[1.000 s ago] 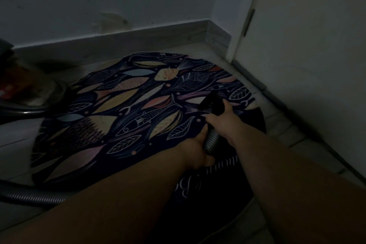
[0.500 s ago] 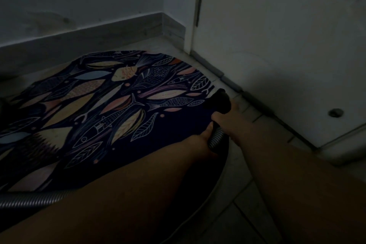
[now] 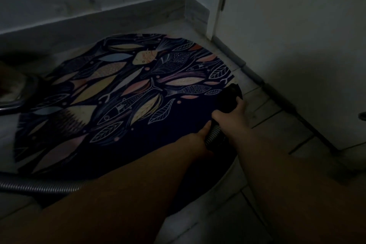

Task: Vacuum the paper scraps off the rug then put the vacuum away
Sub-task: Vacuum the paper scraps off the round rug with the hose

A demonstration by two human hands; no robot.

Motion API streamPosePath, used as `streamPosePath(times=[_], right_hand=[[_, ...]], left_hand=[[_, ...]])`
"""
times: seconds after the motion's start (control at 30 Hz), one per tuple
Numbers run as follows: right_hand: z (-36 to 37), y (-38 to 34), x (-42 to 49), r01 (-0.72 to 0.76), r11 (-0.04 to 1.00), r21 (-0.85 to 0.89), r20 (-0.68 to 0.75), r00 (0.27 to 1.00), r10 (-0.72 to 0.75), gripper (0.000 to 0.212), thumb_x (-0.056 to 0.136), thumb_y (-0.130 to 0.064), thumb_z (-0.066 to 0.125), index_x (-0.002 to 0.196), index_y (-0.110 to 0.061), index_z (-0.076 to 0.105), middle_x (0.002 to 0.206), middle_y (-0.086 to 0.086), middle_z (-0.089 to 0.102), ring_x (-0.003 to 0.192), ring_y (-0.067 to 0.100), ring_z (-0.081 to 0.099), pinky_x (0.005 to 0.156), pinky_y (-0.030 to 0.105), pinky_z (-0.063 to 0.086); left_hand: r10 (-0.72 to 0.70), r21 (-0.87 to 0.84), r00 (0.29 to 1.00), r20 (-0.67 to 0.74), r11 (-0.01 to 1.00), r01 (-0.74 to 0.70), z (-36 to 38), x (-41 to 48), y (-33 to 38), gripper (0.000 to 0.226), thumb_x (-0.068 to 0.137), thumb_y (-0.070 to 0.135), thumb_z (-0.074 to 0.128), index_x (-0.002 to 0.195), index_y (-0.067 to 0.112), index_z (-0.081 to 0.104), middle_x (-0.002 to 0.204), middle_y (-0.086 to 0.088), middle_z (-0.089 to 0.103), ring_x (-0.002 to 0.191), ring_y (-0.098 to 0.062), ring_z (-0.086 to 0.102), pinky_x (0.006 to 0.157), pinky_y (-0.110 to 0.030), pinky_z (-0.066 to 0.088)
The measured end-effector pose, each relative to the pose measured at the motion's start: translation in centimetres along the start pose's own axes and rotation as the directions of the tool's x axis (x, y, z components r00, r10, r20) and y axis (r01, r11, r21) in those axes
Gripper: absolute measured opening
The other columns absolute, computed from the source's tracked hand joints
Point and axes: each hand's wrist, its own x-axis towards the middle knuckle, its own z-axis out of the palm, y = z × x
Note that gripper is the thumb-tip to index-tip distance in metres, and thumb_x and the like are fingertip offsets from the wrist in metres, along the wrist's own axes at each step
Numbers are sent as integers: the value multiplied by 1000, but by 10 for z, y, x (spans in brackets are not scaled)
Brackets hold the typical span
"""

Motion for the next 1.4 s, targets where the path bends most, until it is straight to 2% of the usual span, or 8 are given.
streamPosePath(times=[0.13,0.23,0.5,0.6,0.77,0.93,1.13,1.4], right_hand=[[25,0,-5,75,996,-56,47,996,-72,96,83,-19,65,154,-40,4,142,7,45,103,25,54,82,41,51],[52,0,-8,138,984,-108,74,989,-131,99,82,-20,67,154,-40,1,143,9,44,106,28,54,90,47,51],[127,9,-61,172,975,-142,268,955,-129,96,84,-17,67,152,-46,4,126,5,50,94,25,58,84,45,54],[152,13,-73,181,970,-162,306,944,-125,97,84,-18,67,152,-46,3,129,5,50,96,27,58,87,47,54],[193,14,-91,218,962,-163,364,920,-147,96,85,-19,68,152,-45,4,139,4,43,107,29,54,92,46,51],[229,13,-110,263,950,-168,442,881,-166,93,86,-17,67,151,-45,7,130,3,45,89,18,53,78,37,48],[267,16,-132,304,933,-195,503,847,-171,96,83,-17,69,151,-45,8,129,4,48,98,24,56,90,44,52],[307,18,-161,368,903,-222,598,783,-172,99,83,-16,70,153,-42,6,142,7,42,110,26,52,89,39,49]], left_hand=[[29,-64,998,-48,997,-32,4,-9,-27,95,90,29,59,145,40,-18,140,-10,45,119,-25,50,101,-30,40],[71,-109,988,-140,990,-86,4,-17,-54,97,88,29,61,145,41,-17,139,-5,46,119,-22,50,100,-26,39],[19,-164,983,-184,985,-50,15,-71,-135,101,87,29,61,144,40,-22,138,-7,49,118,-24,52,101,-30,42],[-9,-192,974,-228,981,-36,20,-84,-159,100,87,29,60,145,39,-20,133,-8,53,115,-25,54,100,-32,43],[-83,-275,967,-239,961,15,16,-109,-191,98,88,29,61,145,41,-19,140,-5,46,117,-24,52,100,-30,42],[-136,-314,951,-277,948,44,16,-130,-221,98,88,27,60,145,40,-19,138,-6,48,115,-23,54,94,-26,42],[-199,-364,915,-350,929,63,25,-151,-254,99,86,28,60,145,41,-19,133,-6,52,106,-20,57,80,-20,40],[-258,-402,869,-423,913,75,35,-173,-288,101,85,28,61,146,34,-20,130,-11,54,110,-25,57,87,-26,44]])
